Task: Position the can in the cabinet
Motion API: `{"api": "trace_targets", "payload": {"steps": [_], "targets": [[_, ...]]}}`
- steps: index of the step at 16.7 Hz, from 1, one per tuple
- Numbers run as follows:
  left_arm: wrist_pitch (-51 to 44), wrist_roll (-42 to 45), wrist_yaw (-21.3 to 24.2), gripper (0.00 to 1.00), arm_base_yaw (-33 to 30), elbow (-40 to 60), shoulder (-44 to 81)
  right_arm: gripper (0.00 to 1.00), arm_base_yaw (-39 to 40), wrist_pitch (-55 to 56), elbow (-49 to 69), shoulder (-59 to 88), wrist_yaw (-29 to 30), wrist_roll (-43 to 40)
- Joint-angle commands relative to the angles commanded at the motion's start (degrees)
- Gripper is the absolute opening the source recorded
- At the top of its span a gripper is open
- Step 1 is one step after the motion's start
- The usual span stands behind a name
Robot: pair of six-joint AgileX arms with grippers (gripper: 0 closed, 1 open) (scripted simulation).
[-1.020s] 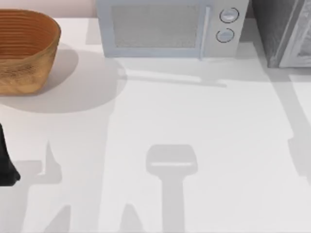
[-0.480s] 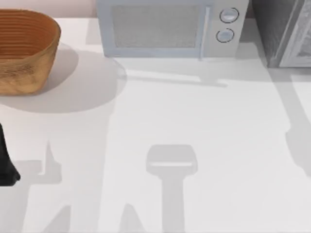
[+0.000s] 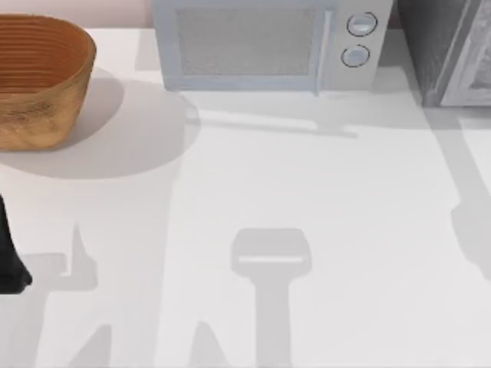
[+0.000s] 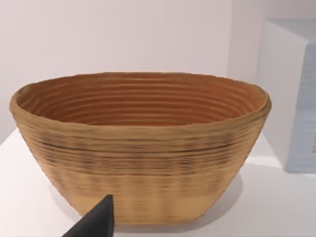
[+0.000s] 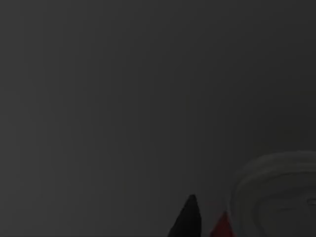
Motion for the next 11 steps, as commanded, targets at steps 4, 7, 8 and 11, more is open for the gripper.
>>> {"api": "trace_targets", "payload": {"steps": [4,7,8,11], "targets": [[0.0,0.0,0.0,1.0,0.0,0.0,0.0,0.9,0.0,0.0,0.0,0.0,0.0,0.0],[0.0,0.0,0.0,1.0,0.0,0.0,0.0,1.0,0.0,0.0,0.0,0.0,0.0,0.0],[0.0,0.0,0.0,1.0,0.0,0.0,0.0,1.0,0.0,0.0,0.0,0.0,0.0,0.0],[0.0,0.0,0.0,1.0,0.0,0.0,0.0,1.0,0.0,0.0,0.0,0.0,0.0,0.0]]}}
